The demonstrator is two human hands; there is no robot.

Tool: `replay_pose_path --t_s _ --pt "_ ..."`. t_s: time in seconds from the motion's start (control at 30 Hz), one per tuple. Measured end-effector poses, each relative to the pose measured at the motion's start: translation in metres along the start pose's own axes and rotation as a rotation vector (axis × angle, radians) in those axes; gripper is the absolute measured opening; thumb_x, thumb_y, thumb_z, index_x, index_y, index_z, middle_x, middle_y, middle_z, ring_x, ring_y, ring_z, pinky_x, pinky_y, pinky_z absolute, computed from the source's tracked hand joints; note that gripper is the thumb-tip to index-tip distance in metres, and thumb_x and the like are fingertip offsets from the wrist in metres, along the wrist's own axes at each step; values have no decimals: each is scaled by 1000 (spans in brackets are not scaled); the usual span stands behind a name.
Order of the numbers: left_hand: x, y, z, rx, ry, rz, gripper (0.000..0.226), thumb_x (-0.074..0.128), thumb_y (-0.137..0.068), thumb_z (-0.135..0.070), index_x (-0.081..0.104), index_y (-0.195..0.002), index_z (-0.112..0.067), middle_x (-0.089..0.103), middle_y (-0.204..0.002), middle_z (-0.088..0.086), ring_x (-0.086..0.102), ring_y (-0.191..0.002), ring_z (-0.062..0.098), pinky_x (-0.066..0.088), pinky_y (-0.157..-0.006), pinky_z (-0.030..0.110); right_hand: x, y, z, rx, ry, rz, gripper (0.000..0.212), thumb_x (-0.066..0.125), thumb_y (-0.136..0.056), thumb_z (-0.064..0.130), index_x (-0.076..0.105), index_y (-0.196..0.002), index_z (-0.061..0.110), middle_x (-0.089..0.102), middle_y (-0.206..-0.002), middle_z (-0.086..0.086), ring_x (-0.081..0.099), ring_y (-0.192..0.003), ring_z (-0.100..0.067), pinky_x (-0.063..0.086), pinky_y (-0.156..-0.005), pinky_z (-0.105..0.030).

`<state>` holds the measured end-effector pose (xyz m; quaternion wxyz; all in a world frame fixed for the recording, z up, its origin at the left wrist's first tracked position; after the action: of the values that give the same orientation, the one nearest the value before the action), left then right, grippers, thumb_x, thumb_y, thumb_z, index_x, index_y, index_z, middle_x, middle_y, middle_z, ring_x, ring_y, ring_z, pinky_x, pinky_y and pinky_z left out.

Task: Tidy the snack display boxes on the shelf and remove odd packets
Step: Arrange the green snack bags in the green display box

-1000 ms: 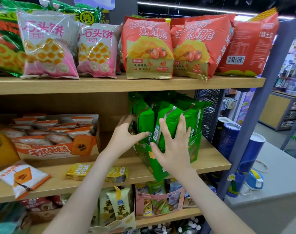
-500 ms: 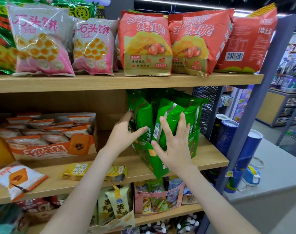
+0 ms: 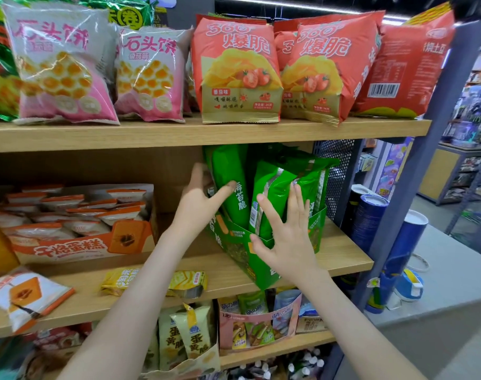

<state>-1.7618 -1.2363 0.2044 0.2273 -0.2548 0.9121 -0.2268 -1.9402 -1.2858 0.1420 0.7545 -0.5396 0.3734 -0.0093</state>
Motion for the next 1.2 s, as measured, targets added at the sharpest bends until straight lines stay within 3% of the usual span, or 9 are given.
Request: replay_pose_path --t_s 0.17,0.27,0.4,0.7,0.87,0.93,1.0,1.1,1.2 --pt "-3 16 13 -63 102 -32 59 75 -72 -59 61 -112 -19 72 -103 -4 68 -96 9 58 -82 38 0 2 -1 4 -16 -9 73 52 -86 50 17 -148 37 2 -158 -16 -13 -149 -27 6 -113 -64" --pt "-2 30 14 -56 261 -120 33 77 -80 -33 58 -107 -30 70 -105 -10 66 -100 3 54 -81 22 0 2 -1 9 -10 -2 74 51 -86 52 16 -149 37 0 -158 -15 -14 -149 -27 7 -113 -65" --pt "-2 41 14 -6 355 -212 33 74 -82 -15 54 -106 -26 68 -107 -5 65 -103 8 52 -82 19 0 2 0 19 0 12 75 50 -86 54 15 -149 38 -2 -158 -14 -15 -148 -27 8 -113 -66" --pt "5 37 1 41 407 -240 43 76 -81 -13 53 -116 -19 67 -110 -6 65 -105 6 53 -87 22 -3 2 1 31 -14 39 71 51 -86 48 19 -148 35 -2 -158 -14 -17 -148 -26 6 -113 -64" --pt "14 43 -11 94 288 -135 44 73 -85 -13 46 -119 -20 62 -106 -18 60 -98 -12 47 -77 7 -14 2 -15 121 -153 61 67 48 -81 38 23 -143 34 -7 -158 -3 -20 -147 -21 10 -115 -63" --pt "20 46 -11 101 241 -84 45 72 -86 -16 43 -119 -29 60 -108 -19 57 -101 -14 46 -79 6 -20 3 -21 177 -189 44 68 48 -80 36 23 -143 34 -12 -159 2 -22 -146 -19 8 -116 -62" --pt "26 48 -11 115 188 -17 46 68 -89 -21 40 -119 -40 59 -113 -17 55 -106 -12 46 -84 8 -25 5 -18 192 -116 -7 70 49 -82 39 23 -146 31 -13 -159 0 -22 -146 -23 6 -115 -64" --pt "37 51 -13 165 123 118 37 51 -98 -27 38 -131 -37 51 -125 -23 46 -115 -19 38 -95 5 -26 6 -1 245 -35 -90 75 50 -87 52 24 -151 23 -11 -159 -7 -19 -147 -26 3 -116 -60" --pt "38 50 -5 196 83 164 38 39 -104 -15 38 -132 -41 43 -130 -31 40 -123 -18 33 -103 8 -19 0 14 353 -87 -140 84 60 -82 59 33 -147 14 -9 -158 -6 -12 -147 -27 6 -116 -61"
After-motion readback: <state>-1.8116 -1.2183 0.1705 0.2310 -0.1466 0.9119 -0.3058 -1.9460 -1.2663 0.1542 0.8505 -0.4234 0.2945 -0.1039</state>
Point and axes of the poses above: each hand's wrist, its own y-axis away from the middle knuckle, its own x-axis out of the palm, z = x × y, the point moved 3 cm from there along -y, towards the middle knuckle
